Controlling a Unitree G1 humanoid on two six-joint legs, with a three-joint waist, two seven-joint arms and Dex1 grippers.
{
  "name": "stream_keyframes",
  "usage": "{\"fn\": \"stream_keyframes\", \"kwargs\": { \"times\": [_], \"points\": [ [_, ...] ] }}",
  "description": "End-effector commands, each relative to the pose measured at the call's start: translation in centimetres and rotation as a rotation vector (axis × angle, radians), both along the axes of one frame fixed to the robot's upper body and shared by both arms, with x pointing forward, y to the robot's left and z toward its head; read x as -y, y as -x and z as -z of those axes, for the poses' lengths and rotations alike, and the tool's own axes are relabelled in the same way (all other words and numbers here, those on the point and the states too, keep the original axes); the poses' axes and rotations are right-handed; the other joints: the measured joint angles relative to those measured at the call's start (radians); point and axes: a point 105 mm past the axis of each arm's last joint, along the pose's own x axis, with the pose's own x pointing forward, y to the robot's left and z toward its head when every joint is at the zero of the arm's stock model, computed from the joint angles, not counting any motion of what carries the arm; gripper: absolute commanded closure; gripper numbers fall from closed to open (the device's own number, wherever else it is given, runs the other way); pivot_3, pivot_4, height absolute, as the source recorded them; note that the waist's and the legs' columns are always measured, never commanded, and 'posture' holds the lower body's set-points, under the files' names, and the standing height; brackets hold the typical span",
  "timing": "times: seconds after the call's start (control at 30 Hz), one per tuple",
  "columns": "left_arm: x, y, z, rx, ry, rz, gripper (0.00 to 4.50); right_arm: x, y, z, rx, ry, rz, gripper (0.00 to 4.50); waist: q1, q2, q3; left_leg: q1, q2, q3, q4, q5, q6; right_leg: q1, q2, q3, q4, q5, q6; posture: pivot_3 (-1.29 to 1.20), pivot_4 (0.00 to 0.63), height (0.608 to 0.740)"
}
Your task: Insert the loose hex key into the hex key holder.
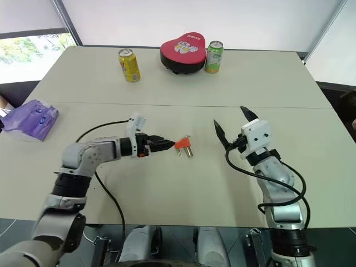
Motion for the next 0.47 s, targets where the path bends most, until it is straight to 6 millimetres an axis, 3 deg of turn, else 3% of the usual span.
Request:
{"fn": "stream_keyframes", "kwargs": {
  "times": [0.03,0.37,0.47],
  "points": [
    [-0.5,1.2,-3.9,0.211,-0.026,0.117,0.06,0.0,0.0,-1.2,-0.034,0.121,-0.126,0.00,0.003,0.000,0.000,-0.001,0.000,0.000,0.000,0.000,0.000,0.000,-0.001,0.000,0.000,0.000,0.000,0.00,0.150,0.740],
    [-6.0,4.9,-7.0,0.389,-0.281,0.341,0.06,2.1,2.0,-2.4,-0.291,0.680,-0.441,0.00,0.000,0.001,0.001,-0.001,0.000,0.003,0.000,-0.001,0.001,-0.001,0.000,0.000,-0.001,-0.002,-0.003,0.00,0.150,0.740],
    [-7.2,5.4,-7.4,0.399,-0.326,0.359,0.06,2.1,2.0,-3.1,-0.312,0.734,-0.473,0.00,0.000,0.001,0.001,-0.001,0.000,0.004,0.001,-0.001,0.001,-0.001,0.000,0.000,-0.001,-0.002,-0.003,0.00,0.150,0.740]
  ]
}}
